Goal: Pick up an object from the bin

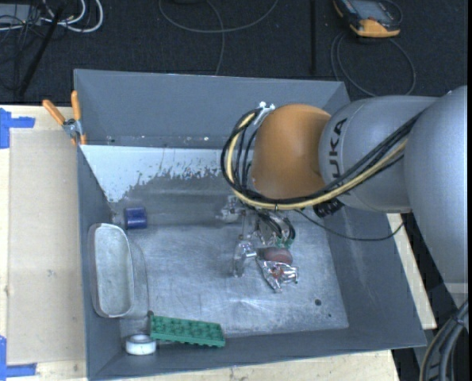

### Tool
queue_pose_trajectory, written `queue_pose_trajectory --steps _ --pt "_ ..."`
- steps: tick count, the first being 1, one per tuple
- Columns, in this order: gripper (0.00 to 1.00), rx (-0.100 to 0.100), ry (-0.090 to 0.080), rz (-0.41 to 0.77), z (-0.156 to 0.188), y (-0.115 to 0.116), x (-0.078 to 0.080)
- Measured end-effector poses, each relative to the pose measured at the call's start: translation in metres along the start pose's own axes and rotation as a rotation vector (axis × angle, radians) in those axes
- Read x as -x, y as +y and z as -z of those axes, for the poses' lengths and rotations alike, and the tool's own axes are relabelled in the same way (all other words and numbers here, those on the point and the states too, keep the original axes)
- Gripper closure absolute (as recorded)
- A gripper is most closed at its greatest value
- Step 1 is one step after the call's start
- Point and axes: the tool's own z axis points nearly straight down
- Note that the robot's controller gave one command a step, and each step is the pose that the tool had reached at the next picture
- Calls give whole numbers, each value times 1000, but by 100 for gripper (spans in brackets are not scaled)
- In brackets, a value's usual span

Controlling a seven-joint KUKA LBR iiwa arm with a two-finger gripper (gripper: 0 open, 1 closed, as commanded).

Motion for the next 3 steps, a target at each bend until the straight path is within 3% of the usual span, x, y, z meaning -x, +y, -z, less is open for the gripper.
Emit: queue_pose_trajectory --steps 1,2,3 --pt "0 5 -16 81 -21 -55 -19" --pt "0 3 -17 82 -21 -100 -27" --pt "100 3 -17 80 -19 -100 -26"
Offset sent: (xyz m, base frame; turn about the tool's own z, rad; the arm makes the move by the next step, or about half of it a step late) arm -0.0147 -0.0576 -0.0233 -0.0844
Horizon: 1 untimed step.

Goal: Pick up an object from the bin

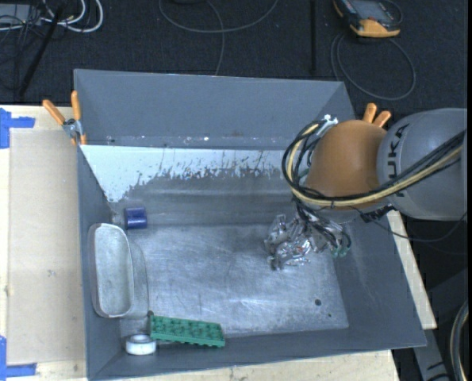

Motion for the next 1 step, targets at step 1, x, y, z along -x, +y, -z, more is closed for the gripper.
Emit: queue_pose_trajectory --steps 1 --pt "100 -2 5 -91 87 6 -52"
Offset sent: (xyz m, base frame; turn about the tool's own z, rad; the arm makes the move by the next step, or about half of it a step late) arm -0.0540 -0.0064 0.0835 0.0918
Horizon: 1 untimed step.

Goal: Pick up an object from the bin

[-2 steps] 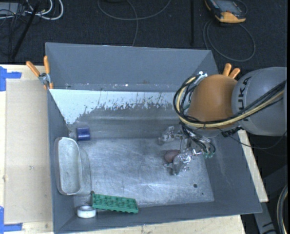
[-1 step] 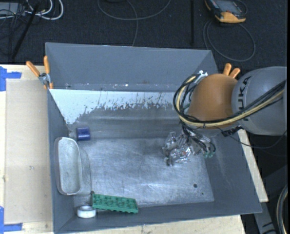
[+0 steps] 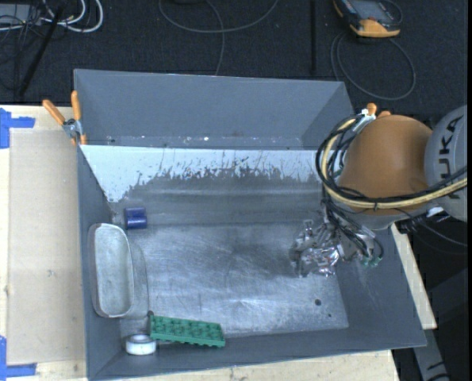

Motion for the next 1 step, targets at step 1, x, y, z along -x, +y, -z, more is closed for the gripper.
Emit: queue_pose_trajectory --steps 1 --pt "100 -2 -5 -23 113 -21 8"
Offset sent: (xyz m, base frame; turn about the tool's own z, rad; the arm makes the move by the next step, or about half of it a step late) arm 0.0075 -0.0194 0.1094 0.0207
